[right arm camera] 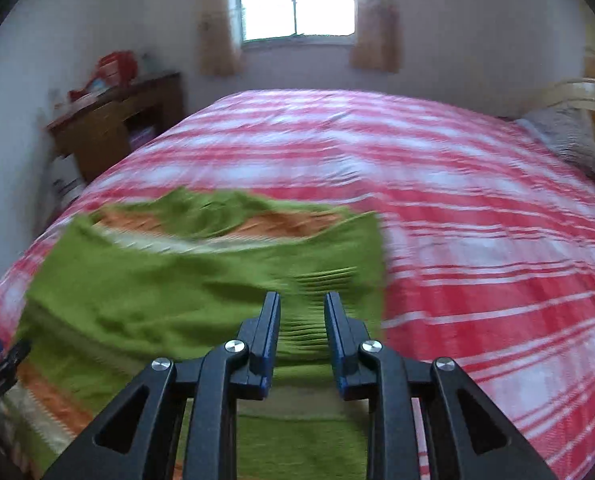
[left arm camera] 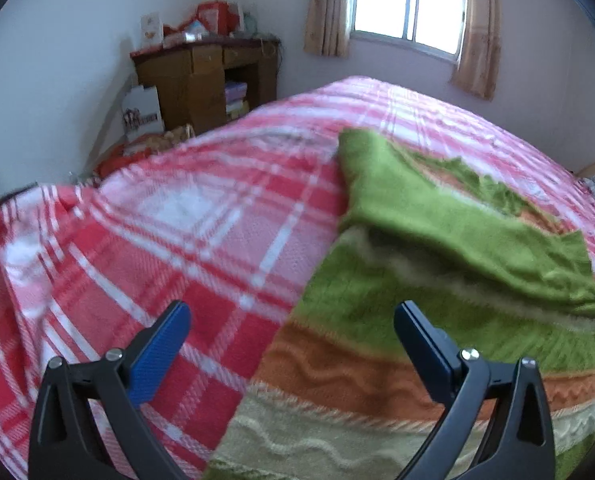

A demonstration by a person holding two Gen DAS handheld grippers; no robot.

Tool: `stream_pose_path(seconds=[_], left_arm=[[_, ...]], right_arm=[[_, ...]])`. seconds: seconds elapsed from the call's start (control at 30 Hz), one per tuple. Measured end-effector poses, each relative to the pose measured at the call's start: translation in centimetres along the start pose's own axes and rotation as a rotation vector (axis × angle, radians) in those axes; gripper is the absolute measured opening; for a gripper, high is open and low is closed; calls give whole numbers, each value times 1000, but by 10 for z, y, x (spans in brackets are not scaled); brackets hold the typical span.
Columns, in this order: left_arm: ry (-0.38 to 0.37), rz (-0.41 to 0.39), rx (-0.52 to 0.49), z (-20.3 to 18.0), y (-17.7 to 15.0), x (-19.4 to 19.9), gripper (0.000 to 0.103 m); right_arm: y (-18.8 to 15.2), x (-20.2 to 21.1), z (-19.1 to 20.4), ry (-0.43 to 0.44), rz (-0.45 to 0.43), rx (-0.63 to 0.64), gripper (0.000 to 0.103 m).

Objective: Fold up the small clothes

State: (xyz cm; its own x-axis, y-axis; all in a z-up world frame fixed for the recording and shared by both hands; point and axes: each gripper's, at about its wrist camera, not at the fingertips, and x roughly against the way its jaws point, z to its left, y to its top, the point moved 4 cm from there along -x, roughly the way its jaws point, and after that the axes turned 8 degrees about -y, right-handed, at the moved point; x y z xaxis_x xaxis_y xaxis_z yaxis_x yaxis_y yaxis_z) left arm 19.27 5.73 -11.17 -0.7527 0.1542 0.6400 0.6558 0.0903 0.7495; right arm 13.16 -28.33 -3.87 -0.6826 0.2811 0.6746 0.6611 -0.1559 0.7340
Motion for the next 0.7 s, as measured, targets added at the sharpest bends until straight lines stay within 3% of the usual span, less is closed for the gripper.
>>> stream_pose_path(seconds=[0.1,0.17,0.27,0.37,0.43,0.53,0.7], left_arm=[[-12,-62,7,-8,25,9,103],[9,-60,-33,-17,38,2,103],[89,-23,-120,-27,48,-27,103],[197,96,-105,-12,40,-65,103],[155,100,-41,1,38,-65,103],[158,99,-21,10,36,-64,103],[94,120,34,27,35,-64,103]], right_arm=[[-9,-10,14,24,28,15,24],[-18,-23,20,23,63,27,24],[-28,-33,25,35,82,26,25],[-28,-34,25,36,83,28,27],[-28,-37,26,35,83,36,30],[-29,-39,29,43,80,43,36],[-27,-38,27,46,78,41,37]])
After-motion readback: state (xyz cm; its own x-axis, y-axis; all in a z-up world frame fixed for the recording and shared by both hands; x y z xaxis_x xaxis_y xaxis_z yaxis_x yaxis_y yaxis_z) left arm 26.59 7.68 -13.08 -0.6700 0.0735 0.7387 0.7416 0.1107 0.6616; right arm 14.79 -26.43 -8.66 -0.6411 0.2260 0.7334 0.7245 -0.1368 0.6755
